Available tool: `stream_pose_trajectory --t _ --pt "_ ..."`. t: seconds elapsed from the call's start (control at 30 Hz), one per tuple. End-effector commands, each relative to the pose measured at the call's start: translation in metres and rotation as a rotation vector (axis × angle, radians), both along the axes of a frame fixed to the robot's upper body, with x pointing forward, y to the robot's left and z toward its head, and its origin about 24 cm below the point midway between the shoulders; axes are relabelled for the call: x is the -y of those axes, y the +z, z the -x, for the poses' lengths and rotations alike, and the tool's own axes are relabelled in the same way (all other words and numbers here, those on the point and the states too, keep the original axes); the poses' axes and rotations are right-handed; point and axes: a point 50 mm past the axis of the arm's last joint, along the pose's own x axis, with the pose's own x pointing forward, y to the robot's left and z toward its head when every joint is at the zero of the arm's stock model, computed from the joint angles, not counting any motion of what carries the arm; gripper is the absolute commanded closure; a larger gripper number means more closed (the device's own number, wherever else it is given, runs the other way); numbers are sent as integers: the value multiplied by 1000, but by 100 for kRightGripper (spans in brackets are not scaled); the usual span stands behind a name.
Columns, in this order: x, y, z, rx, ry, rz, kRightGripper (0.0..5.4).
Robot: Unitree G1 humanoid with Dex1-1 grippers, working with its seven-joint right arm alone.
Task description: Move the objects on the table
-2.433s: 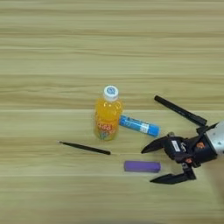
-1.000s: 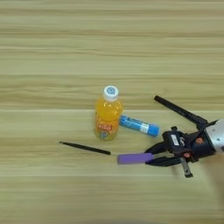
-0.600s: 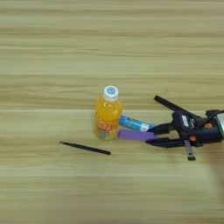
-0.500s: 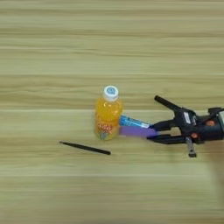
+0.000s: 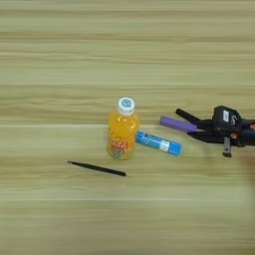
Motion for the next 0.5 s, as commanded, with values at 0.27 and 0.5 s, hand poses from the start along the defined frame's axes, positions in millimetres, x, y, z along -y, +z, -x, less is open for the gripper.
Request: stream_pose_trajectory --t 0.27,0.5 --pt "-2 11 -15 83 -8 52 463" --pt "-1 -1 -13 44 -12 70 463"
